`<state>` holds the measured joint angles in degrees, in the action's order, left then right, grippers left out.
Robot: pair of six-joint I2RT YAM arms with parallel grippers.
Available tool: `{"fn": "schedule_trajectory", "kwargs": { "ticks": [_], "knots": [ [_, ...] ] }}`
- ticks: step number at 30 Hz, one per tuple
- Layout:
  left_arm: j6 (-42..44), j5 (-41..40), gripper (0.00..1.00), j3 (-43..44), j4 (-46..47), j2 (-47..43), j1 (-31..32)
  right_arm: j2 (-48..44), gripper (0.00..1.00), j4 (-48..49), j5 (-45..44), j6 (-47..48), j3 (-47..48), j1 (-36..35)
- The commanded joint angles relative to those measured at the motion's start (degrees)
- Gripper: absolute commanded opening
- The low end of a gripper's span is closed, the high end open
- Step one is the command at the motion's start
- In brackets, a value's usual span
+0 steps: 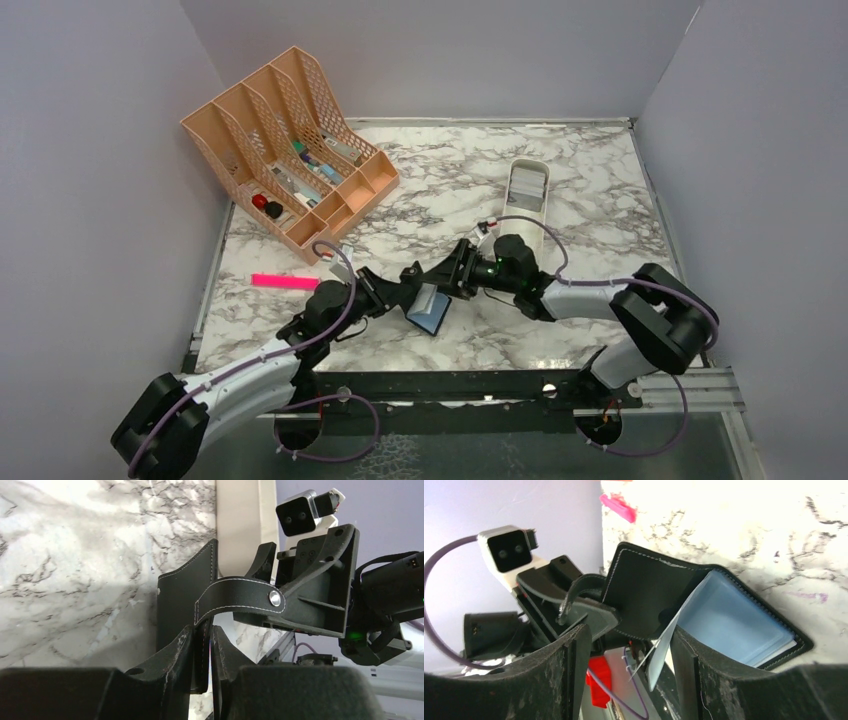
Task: Put the credit cards into the card holder
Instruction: Place the card holder at the center of the board.
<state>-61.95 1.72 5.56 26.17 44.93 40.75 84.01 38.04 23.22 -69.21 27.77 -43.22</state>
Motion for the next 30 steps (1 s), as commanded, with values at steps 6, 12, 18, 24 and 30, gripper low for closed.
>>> {"fn": "schedule_trajectory", "kwargs": {
  "ticks": [6,12,18,24,30],
  "knots": [
    [2.8,0.6,0.21,-0.9,3.0,2.3,0.4,9.0,0.52,1.3,1.4,2.2,5.6,-1.9],
    [10.1,3.6,0.35,-0.1,2.9,1.5,0.4,8.5,0.54,-0.5,0.5,1.7,6.5,-2.1],
    [14.1,5.8,0.47,0.1,2.9,-0.5,0.4,7.2,0.54,-2.0,-1.2,0.5,6.9,-2.1],
    [18.7,7.6,0.53,1.6,1.3,0.4,0.4,10.7,0.51,0.8,0.2,-2.1,7.7,-2.2],
    [23.9,8.3,0.53,4.3,-1.1,4.9,0.4,11.6,0.49,-0.2,-0.9,-1.9,9.7,-2.6]
  ]
}}
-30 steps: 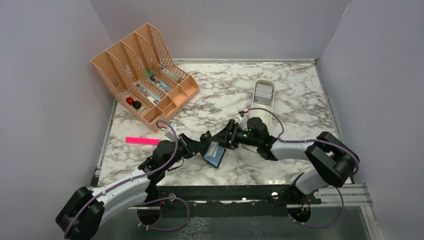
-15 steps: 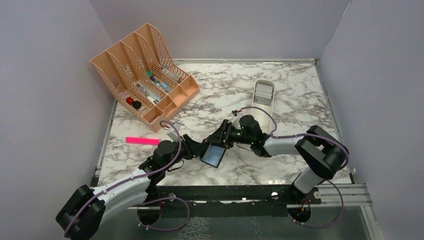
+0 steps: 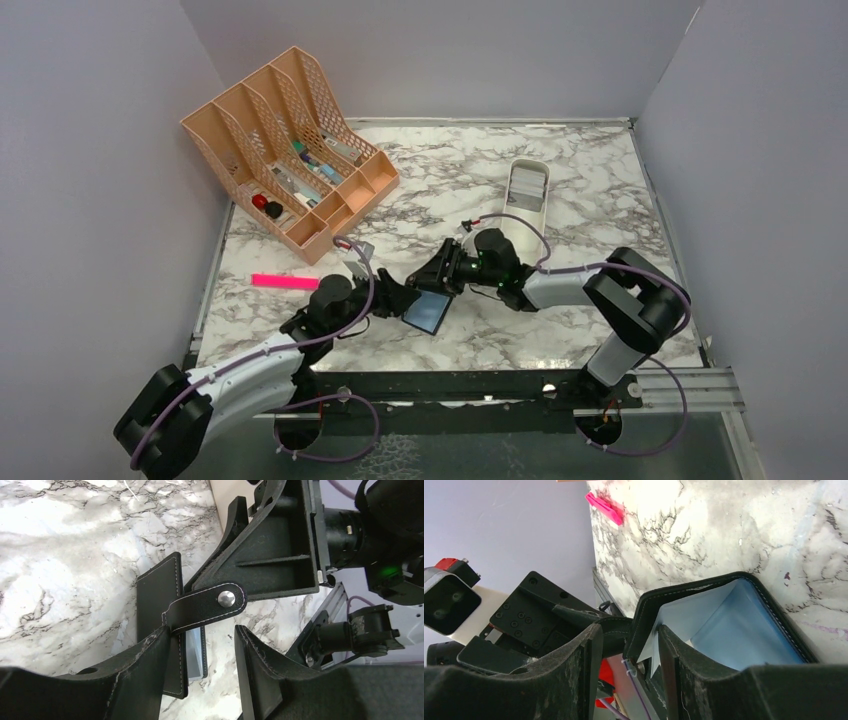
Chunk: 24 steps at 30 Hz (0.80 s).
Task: Put the credit cards into the card holder
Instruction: Place the card holder at the center of the board.
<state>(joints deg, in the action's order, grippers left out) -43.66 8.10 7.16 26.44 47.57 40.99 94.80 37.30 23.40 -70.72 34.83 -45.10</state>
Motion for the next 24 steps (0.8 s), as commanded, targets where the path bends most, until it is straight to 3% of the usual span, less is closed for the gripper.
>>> {"fn": "schedule_trajectory", "kwargs": {
  "ticks": [1,17,20,24],
  "knots": [
    [6.4,1.9,0.53,3.2,-1.9,3.0,0.2,0.9,0.49,0.2,-1.3,-0.2,3.0,-0.8],
    [15.2,-6.8,0.48,9.3,-13.4,8.0,2.0,2.0,0.48,-2.7,-3.9,1.5,5.1,-2.1],
    [13.9,-6.8,0.35,9.1,-13.6,7.4,2.1,-1.6,0.48,-10.5,-6.3,5.0,6.5,-2.1],
    [10.4,-7.6,0.05,8.0,-13.2,5.2,2.0,-9.8,0.56,-22.2,-12.5,8.8,5.8,-2.1]
  ]
}}
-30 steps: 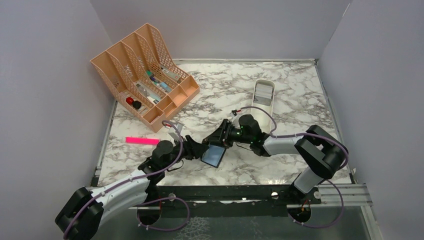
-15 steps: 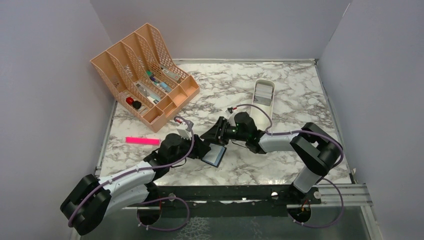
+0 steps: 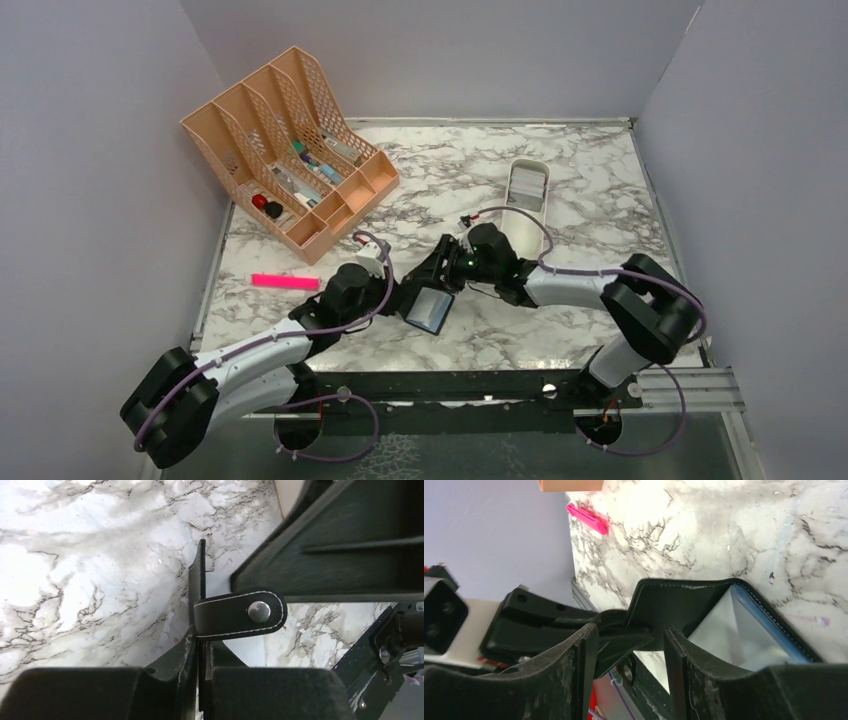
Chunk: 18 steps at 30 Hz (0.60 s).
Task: Put the credit cards into the card holder
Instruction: Place the card holder at the center of the board.
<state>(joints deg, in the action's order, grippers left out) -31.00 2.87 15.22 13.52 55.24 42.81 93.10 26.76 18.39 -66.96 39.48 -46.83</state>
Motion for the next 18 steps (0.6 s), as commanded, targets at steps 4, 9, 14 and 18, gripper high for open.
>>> {"fn": "schedule_trajectory", "kwargs": {
  "ticks": [4,9,14,18],
  "knots": [
    [-8.6,-3.5,0.00,-3.1,3.0,-5.4,0.2,-15.4,0.67,-16.9,-10.2,5.9,-2.8,-0.4],
    [-17.8,-4.3,0.00,-5.7,8.0,-6.7,0.3,-19.4,0.73,-17.8,-9.9,3.9,-7.2,-0.5],
    [-21.7,-4.9,0.00,-5.6,9.3,-3.8,0.3,-18.9,0.76,-18.9,-11.9,2.1,-8.4,-0.8],
    [-23.2,-5.6,0.00,-5.6,9.4,-1.6,0.3,-16.9,0.76,-17.1,-12.3,-0.5,-10.1,-1.0]
  ]
}}
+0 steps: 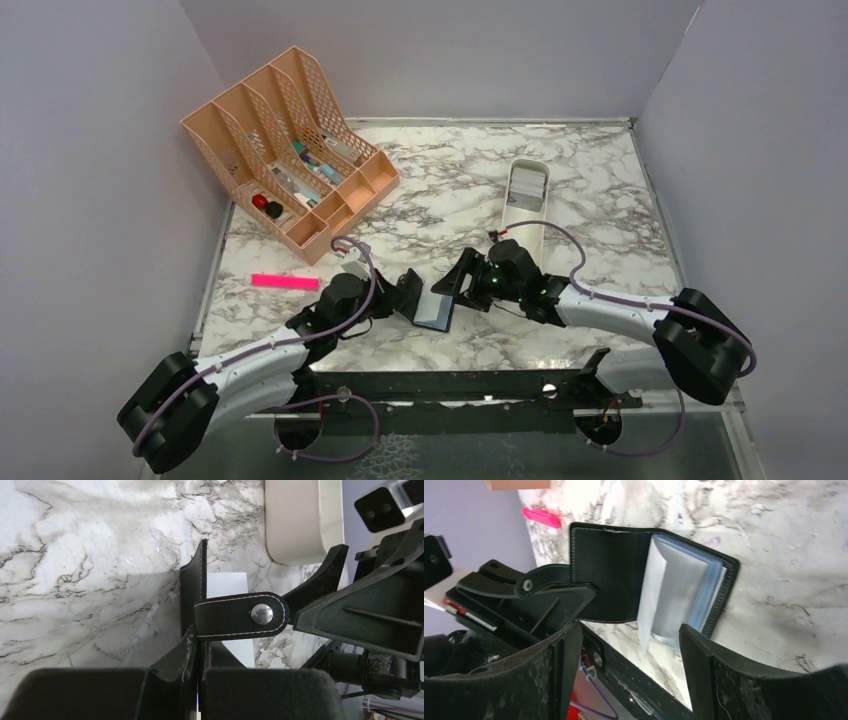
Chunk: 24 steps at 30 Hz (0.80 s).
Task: Put the credit cards into the card holder
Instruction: Place the card holder at the center of the board, then turn over the card slot in the card holder.
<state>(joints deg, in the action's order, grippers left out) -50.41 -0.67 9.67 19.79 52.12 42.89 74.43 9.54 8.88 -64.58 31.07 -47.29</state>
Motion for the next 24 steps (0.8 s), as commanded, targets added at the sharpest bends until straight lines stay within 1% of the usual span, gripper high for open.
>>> {"fn": "schedule_trajectory", "kwargs": {
  "ticks": [1,6,9,11,24],
  "knots": [
    [-4.3,-2.4,0.00,-0.3,3.2,2.1,0.3,2.4,0.76,1.1,-2.6,-3.3,-2.1,-0.5],
    [-5.0,-2.6,0.00,-1.0,3.6,3.3,0.3,6.2,0.75,4.0,-1.7,-4.9,-2.5,-0.7],
    [-5.0,-2.8,0.00,-1.2,3.7,2.9,0.3,7.6,0.73,9.4,0.2,-5.4,-3.8,-0.7],
    [-5.0,-3.1,0.00,-1.4,3.8,2.6,0.3,8.5,0.72,10.9,1.1,-5.6,-3.8,-0.8],
    [-4.7,-3.2,0.00,-1.5,3.8,2.3,0.7,10.7,0.71,8.6,-1.8,-7.1,-1.7,-2.4]
  ]
}}
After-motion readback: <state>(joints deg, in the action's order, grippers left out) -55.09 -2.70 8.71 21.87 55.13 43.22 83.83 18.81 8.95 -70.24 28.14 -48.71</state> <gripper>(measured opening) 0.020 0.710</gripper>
